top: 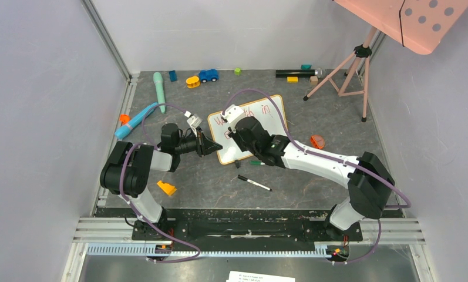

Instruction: Write a sentence on the whiteboard

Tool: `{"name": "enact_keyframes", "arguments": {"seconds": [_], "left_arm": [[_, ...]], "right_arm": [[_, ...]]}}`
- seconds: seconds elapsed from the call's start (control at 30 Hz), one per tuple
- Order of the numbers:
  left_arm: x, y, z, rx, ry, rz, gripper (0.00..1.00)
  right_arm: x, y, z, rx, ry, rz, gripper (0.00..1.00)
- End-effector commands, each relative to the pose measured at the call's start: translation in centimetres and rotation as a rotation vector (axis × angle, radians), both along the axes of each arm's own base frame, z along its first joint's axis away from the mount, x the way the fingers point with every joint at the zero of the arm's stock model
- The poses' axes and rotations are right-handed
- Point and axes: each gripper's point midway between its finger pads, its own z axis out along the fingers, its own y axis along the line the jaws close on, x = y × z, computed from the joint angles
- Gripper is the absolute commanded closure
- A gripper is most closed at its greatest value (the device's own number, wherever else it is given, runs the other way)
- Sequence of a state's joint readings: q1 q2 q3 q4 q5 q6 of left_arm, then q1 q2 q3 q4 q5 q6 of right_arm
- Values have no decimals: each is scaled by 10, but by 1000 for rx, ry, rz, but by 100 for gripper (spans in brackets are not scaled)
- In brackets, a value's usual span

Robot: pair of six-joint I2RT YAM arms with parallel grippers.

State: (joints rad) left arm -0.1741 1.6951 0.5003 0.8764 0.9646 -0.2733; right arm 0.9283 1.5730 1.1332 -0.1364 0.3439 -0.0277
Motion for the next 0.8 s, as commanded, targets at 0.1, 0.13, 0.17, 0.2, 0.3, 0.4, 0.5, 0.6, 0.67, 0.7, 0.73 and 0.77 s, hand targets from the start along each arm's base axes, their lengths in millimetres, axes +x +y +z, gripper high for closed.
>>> {"name": "enact_keyframes", "arguments": {"seconds": [0.1, 0.13, 0.17, 0.2, 0.3, 0.4, 0.5, 0.6, 0.67, 0.7, 0.73, 0.77], "left_arm": [[18, 7, -1, 42, -71, 61, 98], [18, 7, -2, 43, -71, 62, 98], [18, 7, -1, 43, -72, 63, 98], [18, 7, -1, 43, -71, 63, 98], [18, 7, -1, 43, -71, 63, 98], [18, 7, -1, 43, -70, 63, 98], [18, 7, -1, 43, -69, 63, 98], [18, 7, -1, 43, -70, 62, 98], [18, 7, -1, 42, -71, 62, 98], [18, 7, -1, 43, -70, 62, 98], [17, 7, -2, 43, -69, 62, 98], [18, 7, -1, 42, -70, 61, 98]], "right_arm": [[8, -1, 5, 14, -14, -22, 100], [7, -3, 3, 11, -11, -23, 100], [5, -5, 2, 10, -9, -24, 100], [4, -7, 0, 7, -5, -25, 100], [0, -12, -4, 1, 0, -27, 100], [-3, -16, -7, -3, 5, -31, 100], [-4, -18, -10, -7, 8, -32, 100], [-6, -20, -10, -11, 9, -31, 100], [-5, -20, -11, -10, 8, -33, 100], [-5, -19, -10, -9, 8, -34, 100], [-4, -19, -9, -9, 5, -36, 100], [-3, -18, -9, -9, 3, -38, 100]]}}
